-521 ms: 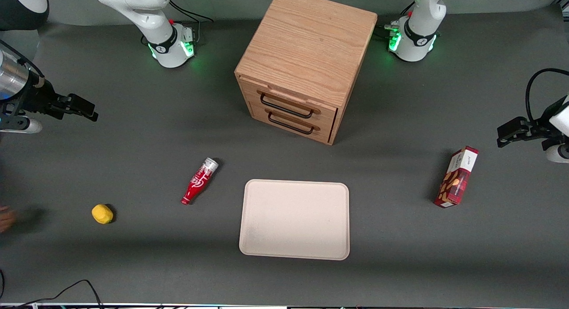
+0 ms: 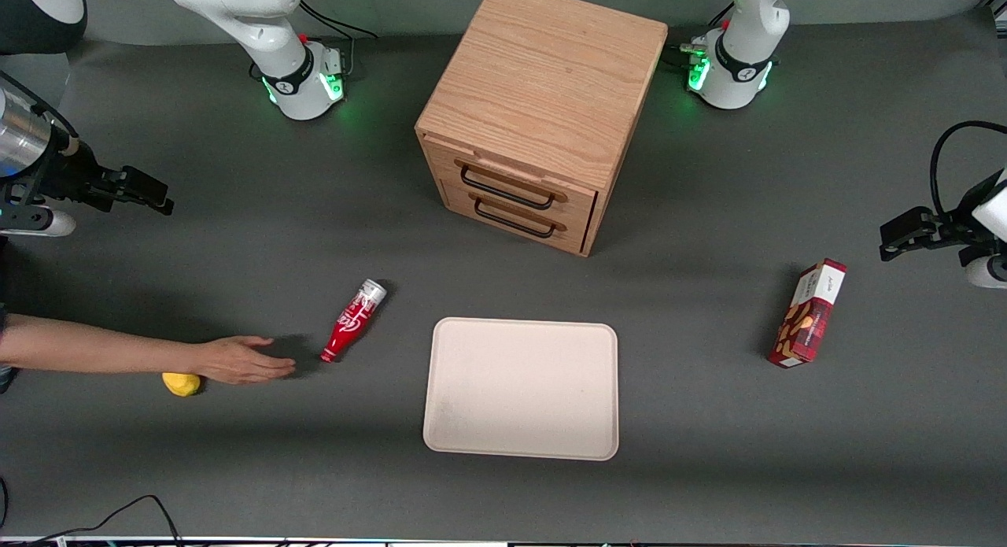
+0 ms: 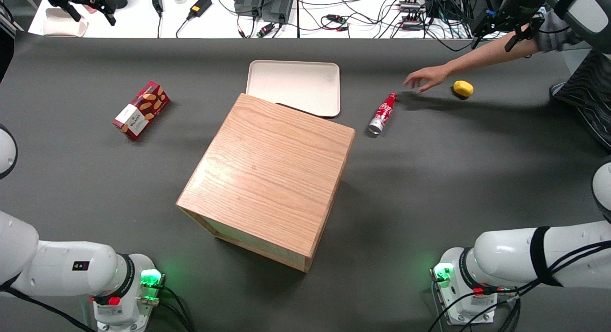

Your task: Open upper drawer

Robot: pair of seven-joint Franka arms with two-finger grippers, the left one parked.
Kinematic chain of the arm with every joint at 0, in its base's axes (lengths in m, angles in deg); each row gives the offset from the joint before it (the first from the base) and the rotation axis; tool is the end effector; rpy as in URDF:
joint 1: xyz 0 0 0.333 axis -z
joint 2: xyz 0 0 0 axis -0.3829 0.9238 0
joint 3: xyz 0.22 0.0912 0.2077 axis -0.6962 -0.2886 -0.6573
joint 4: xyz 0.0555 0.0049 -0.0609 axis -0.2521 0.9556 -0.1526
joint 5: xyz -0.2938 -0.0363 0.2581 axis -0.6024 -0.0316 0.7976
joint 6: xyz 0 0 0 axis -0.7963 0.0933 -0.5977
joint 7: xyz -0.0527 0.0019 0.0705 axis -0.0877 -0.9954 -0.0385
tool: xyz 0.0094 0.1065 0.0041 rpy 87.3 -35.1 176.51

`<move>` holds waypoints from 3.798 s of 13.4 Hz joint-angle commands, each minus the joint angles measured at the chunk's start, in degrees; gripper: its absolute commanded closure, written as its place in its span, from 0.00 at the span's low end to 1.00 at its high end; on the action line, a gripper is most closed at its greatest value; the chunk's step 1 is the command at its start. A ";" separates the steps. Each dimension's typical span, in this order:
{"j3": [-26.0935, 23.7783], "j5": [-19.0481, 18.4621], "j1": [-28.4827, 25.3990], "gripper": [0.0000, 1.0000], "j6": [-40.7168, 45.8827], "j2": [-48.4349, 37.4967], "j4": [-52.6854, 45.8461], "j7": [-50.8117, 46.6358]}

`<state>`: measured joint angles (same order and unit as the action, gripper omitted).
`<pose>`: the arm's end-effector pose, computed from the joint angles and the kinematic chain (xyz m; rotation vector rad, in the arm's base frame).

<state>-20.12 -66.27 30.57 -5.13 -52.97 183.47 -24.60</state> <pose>0.5323 0.0085 0.5919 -3.1264 0.1694 0.0801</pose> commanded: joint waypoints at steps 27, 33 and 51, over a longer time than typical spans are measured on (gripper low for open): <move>-32.87 -3.96 -13.50 0.00 -16.21 35.71 -19.35 26.35; -33.04 -5.89 -16.40 0.00 -19.38 37.03 -15.30 24.05; -28.31 -11.53 -16.58 0.00 -25.71 39.05 -15.55 27.03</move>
<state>-50.00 -76.48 14.76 -29.81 -15.38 170.45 1.20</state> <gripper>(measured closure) 0.000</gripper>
